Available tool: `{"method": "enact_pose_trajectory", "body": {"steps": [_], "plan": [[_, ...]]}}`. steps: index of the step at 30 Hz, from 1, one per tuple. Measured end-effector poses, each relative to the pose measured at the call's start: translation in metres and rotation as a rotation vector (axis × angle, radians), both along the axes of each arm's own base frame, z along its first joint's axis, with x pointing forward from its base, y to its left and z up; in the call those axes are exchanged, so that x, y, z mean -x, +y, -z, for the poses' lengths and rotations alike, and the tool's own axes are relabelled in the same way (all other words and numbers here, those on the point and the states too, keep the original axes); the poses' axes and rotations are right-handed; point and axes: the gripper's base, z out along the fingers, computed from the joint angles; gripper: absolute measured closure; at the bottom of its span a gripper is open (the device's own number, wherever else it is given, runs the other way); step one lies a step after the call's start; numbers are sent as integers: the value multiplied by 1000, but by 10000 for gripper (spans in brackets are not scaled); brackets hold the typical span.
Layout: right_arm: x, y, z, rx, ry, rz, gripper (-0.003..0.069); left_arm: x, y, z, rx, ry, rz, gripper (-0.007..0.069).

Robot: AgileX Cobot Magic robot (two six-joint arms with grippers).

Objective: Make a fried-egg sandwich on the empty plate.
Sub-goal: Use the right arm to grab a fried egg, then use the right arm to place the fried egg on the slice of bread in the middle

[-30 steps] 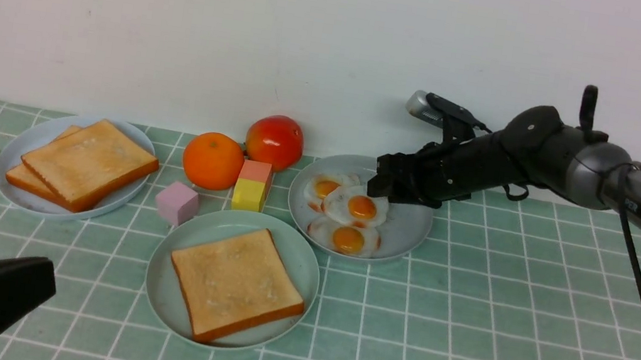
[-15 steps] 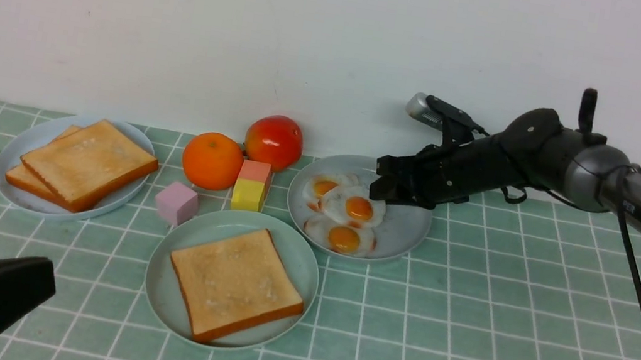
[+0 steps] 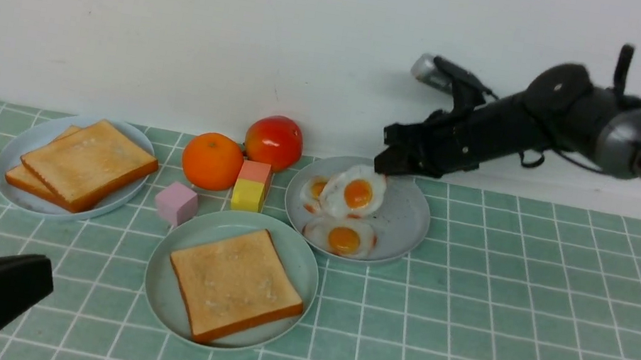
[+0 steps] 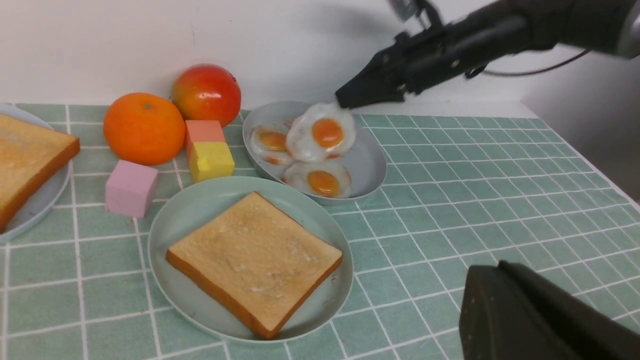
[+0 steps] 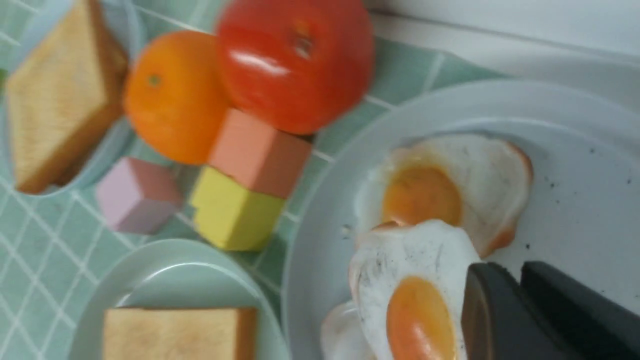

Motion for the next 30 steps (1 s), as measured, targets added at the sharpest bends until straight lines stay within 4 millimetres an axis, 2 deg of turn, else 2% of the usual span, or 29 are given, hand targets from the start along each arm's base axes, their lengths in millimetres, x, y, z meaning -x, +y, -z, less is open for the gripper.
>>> {"method": "enact_pose_trajectory", "body": {"steps": [4, 9, 16, 19, 21, 24, 25, 27, 28, 30], "plan": [[6, -1, -15, 8, -12, -26, 594, 0, 0, 0, -12, -8, -1, 617], [10, 0, -21, 11, -5, -48, 595, 0, 1, 0, -28, -19, -2, 616], [28, 0, -45, 14, 35, -142, 596, -1, 2, 1, -64, -27, -6, 612], [47, 4, -69, -17, 57, -211, 596, -1, 3, 1, -105, -48, -9, 610], [60, 11, -75, -45, 80, -242, 596, -2, 3, 1, -124, -62, -11, 610], [85, 35, -70, -95, 126, -315, 596, -2, 4, 1, -154, -81, -13, 608], [87, 37, -68, -102, 131, -317, 597, -2, 4, 1, -154, -81, -13, 608], [99, 54, -53, -140, 162, -341, 598, -2, 4, 1, -170, -91, -14, 606], [101, 57, -50, -147, 166, -341, 599, -3, 5, 1, -174, -94, -15, 606], [105, 71, -31, -170, 172, -318, 600, -3, 5, 1, -186, -103, -16, 604]]}}
